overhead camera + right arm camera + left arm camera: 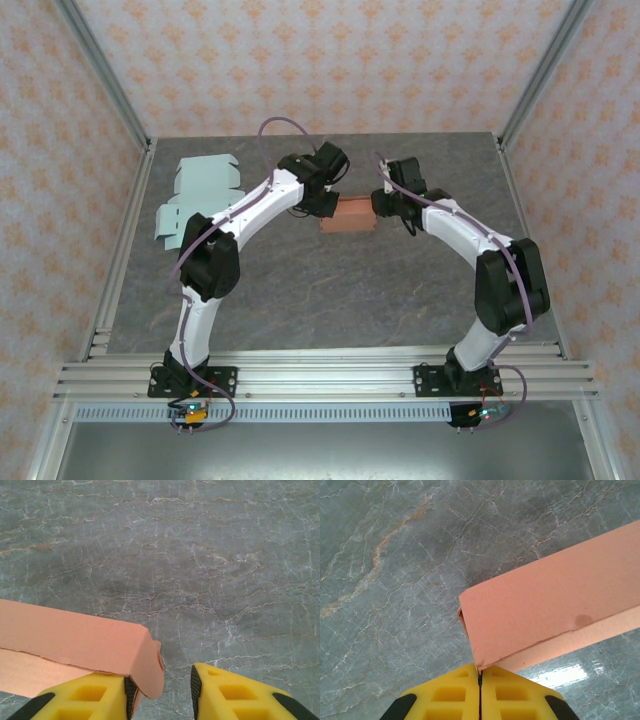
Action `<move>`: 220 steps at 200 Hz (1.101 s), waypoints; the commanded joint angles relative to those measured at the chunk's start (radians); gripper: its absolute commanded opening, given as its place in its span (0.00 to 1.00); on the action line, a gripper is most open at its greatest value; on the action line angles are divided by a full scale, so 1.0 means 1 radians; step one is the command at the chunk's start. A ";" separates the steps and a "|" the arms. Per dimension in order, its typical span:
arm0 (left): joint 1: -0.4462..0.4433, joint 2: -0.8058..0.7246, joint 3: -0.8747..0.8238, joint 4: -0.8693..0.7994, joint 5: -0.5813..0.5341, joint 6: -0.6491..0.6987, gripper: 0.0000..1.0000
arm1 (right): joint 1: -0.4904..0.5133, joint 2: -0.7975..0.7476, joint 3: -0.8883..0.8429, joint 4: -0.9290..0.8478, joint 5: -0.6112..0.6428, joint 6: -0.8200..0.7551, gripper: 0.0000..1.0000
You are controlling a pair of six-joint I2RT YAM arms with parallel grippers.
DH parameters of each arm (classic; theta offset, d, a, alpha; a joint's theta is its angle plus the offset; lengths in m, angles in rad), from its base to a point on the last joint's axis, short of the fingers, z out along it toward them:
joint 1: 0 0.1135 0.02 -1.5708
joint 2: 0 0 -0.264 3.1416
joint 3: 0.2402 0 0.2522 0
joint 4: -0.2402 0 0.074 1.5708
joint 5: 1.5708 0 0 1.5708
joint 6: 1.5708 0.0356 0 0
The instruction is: Fold the paper box
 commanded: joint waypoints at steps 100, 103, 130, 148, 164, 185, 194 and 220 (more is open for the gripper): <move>-0.003 0.012 0.048 -0.049 0.028 0.008 0.07 | -0.008 0.060 0.046 0.043 -0.008 -0.113 0.23; -0.003 0.011 0.048 -0.048 0.029 0.008 0.07 | -0.009 0.062 0.050 0.042 -0.008 -0.114 0.22; -0.003 0.014 0.050 -0.049 0.029 0.004 0.07 | -0.009 0.084 0.085 0.010 0.008 -0.091 0.12; -0.003 0.017 0.051 -0.046 0.032 -0.001 0.07 | 0.005 0.102 0.125 -0.047 0.039 -0.047 0.08; -0.003 0.017 0.051 -0.045 0.034 -0.005 0.07 | 0.032 0.125 0.179 -0.131 0.081 -0.005 0.05; -0.003 0.019 0.051 -0.044 0.033 -0.006 0.07 | 0.072 0.164 0.270 -0.261 0.143 0.023 0.05; -0.003 0.021 0.051 -0.044 0.032 -0.007 0.07 | 0.081 0.184 0.314 -0.322 0.161 0.028 0.05; -0.004 0.025 0.047 -0.043 0.018 -0.011 0.07 | 0.085 0.252 0.456 -0.507 0.179 0.041 0.04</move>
